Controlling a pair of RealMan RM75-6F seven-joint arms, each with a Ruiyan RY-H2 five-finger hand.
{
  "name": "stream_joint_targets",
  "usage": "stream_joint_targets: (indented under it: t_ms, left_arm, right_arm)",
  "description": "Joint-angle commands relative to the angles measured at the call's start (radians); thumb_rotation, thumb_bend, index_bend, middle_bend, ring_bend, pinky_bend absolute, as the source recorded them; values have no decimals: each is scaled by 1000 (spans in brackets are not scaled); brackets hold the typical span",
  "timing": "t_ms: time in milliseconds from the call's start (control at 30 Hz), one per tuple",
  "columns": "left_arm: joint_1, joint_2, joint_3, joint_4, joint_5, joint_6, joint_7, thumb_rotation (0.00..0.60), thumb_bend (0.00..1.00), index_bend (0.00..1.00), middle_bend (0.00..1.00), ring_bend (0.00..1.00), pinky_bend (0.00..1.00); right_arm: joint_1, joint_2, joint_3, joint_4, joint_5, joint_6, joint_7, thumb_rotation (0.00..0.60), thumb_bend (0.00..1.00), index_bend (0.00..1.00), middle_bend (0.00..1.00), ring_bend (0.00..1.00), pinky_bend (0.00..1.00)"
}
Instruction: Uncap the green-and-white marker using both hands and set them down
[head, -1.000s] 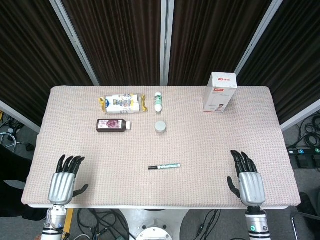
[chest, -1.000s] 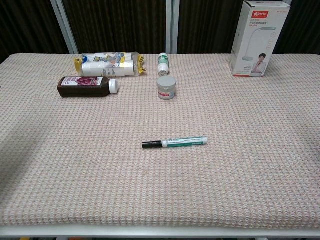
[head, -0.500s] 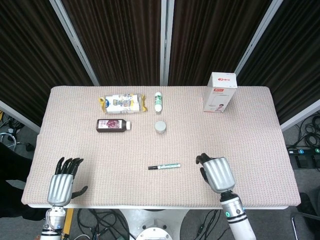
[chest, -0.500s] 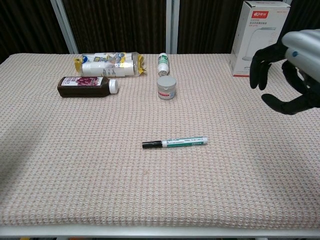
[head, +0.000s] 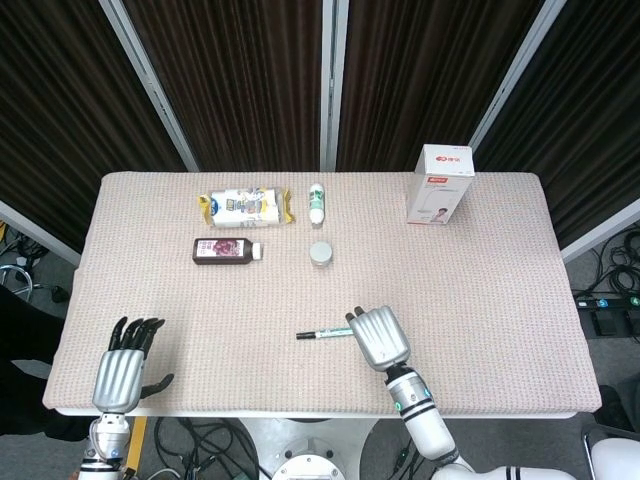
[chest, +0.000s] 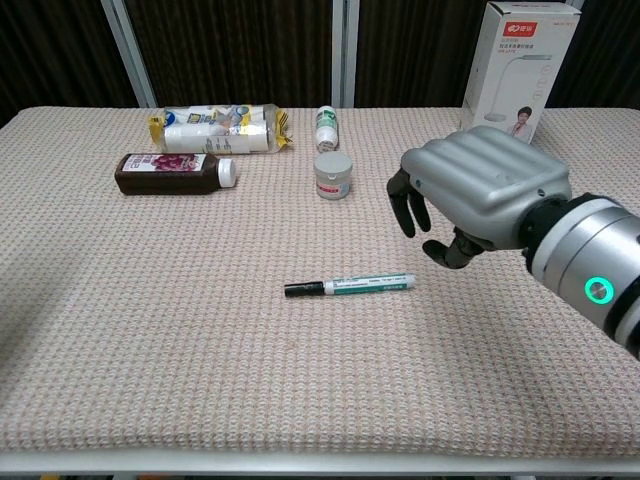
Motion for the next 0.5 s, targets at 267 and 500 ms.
stream_joint_targets:
  t_ms: [267,500]
  left_arm:
    - [-3,-1,4,15,0,-11,-24,600,0,159,153,117,53]
    - [-8,-1,3,15,-4,-20,-26,600,0,161,153,117,54]
  right_arm:
    - [61,-100,-6,116,111,30,-23,600,224,338,466,742,872]
    - [92,-125,-13,167,145,28,4,600,223,341,467,741,872]
